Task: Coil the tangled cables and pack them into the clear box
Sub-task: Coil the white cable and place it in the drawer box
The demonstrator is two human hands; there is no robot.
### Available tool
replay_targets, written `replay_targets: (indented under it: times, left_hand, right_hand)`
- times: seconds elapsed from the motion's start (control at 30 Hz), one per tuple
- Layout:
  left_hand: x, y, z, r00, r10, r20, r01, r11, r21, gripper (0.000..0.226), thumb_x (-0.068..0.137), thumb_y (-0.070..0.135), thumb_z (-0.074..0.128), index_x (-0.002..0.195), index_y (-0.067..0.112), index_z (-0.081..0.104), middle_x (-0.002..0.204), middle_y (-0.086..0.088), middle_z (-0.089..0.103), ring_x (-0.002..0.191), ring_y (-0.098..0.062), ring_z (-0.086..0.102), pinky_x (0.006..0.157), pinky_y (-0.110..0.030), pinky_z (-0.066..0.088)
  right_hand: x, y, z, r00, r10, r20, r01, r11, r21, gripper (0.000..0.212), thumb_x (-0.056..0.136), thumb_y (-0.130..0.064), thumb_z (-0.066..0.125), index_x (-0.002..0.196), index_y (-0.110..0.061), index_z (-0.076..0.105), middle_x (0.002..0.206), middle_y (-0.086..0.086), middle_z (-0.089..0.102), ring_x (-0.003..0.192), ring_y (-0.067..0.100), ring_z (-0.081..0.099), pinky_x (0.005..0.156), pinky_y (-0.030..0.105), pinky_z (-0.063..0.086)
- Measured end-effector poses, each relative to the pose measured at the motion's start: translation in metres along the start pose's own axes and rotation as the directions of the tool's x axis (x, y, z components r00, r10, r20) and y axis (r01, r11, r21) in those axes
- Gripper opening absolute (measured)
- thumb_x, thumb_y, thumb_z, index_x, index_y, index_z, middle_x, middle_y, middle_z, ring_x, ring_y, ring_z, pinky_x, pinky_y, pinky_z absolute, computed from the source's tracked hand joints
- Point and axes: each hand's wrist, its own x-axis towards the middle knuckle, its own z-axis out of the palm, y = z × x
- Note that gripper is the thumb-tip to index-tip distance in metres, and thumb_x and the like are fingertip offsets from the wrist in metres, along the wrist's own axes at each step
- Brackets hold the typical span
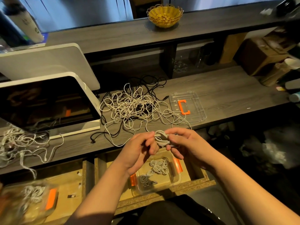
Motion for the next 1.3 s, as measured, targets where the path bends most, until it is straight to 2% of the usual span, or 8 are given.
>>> replay_targets:
  times: [0.2,0.27,0.33,0.4,0.6,0.93,1.07,1.3]
  left_hand:
    - [-0.011,-0.008,-0.006,0.999,-0.043,0.008,0.044,0.986,-0.163,0.040,0.089,0.025,0.051,0.049,0.020,0.048,0.049,-0.004,0.049,0.054,-0.016,0.045,0.064,-0.028,0.043]
    - [-0.009,-0.011,-0.020,0.994,-0.016,-0.105,0.035,0.982,0.184,0.041,0.096,0.029,0.055,0.055,0.021,0.055,0.057,-0.004,0.056,0.058,-0.015,0.050,0.065,-0.030,0.045]
    - [-0.007,-0.015,-0.034,0.978,0.065,-0.197,0.095,0.703,0.705,0.024,0.097,0.032,0.060,0.075,0.025,0.064,0.071,0.002,0.063,0.064,-0.010,0.054,0.068,-0.031,0.048]
    - [-0.007,-0.024,-0.041,0.978,0.005,-0.207,0.171,0.545,0.821,0.012,0.094,0.032,0.066,0.106,0.030,0.064,0.088,0.007,0.065,0.072,-0.004,0.056,0.070,-0.026,0.049]
    - [0.001,-0.064,-0.046,0.979,0.001,-0.206,0.178,0.502,0.846,0.009,0.092,0.030,0.070,0.100,0.031,0.074,0.084,0.009,0.069,0.071,-0.004,0.061,0.067,-0.026,0.048]
    - [0.029,-0.132,-0.050,0.796,0.076,-0.601,0.354,0.747,0.563,0.016,0.085,0.017,0.078,0.101,0.013,0.078,0.095,0.007,0.074,0.091,-0.010,0.068,0.084,-0.020,0.053]
    - [0.038,-0.150,-0.049,0.742,0.049,-0.668,0.428,0.733,0.529,0.023,0.087,0.018,0.077,0.108,0.009,0.076,0.103,0.000,0.073,0.096,-0.014,0.067,0.085,-0.023,0.051]
    - [0.030,-0.171,-0.052,0.663,0.060,-0.746,0.503,0.703,0.503,0.028,0.090,0.013,0.072,0.116,0.007,0.072,0.105,0.004,0.066,0.102,-0.012,0.062,0.076,-0.007,0.041]
  right_hand:
    - [0.014,0.005,-0.001,0.988,0.111,0.111,-0.124,0.985,0.117,0.038,0.094,-0.017,0.062,0.125,0.004,0.057,0.078,0.013,0.063,0.047,0.009,0.049,0.047,0.017,0.043]
    - [0.020,0.011,-0.006,0.991,0.115,0.065,-0.114,0.993,-0.029,0.033,0.096,-0.015,0.059,0.125,0.003,0.059,0.083,0.014,0.064,0.052,0.010,0.051,0.052,0.019,0.045]
    - [0.020,0.022,-0.014,0.990,0.137,0.018,-0.129,0.961,-0.246,0.030,0.094,-0.017,0.061,0.120,-0.004,0.065,0.089,0.013,0.067,0.059,0.012,0.056,0.057,0.020,0.049]
    - [0.016,0.037,-0.020,0.985,0.173,-0.006,-0.165,0.923,-0.347,0.028,0.091,-0.022,0.064,0.116,-0.009,0.068,0.091,0.011,0.070,0.064,0.013,0.059,0.059,0.021,0.051]
    - [0.014,0.079,-0.023,0.959,0.234,-0.160,-0.266,0.937,-0.224,0.042,0.080,-0.028,0.073,0.113,-0.004,0.063,0.078,0.005,0.070,0.058,0.012,0.061,0.056,0.023,0.051]
    - [0.038,0.120,-0.063,0.923,0.176,-0.342,-0.311,0.865,-0.394,0.030,0.080,-0.021,0.081,0.101,-0.010,0.063,0.097,0.018,0.071,0.077,0.024,0.070,0.060,0.021,0.055]
    - [0.049,0.139,-0.080,0.918,0.200,-0.343,-0.350,0.817,-0.458,0.037,0.075,-0.033,0.085,0.100,-0.014,0.065,0.094,0.020,0.070,0.081,0.033,0.069,0.072,0.044,0.058]
    - [0.052,0.160,-0.087,0.901,0.271,-0.338,-0.427,0.692,-0.582,0.070,0.078,-0.043,0.080,0.137,-0.017,0.052,0.107,0.009,0.068,0.096,0.025,0.068,0.089,0.040,0.056]
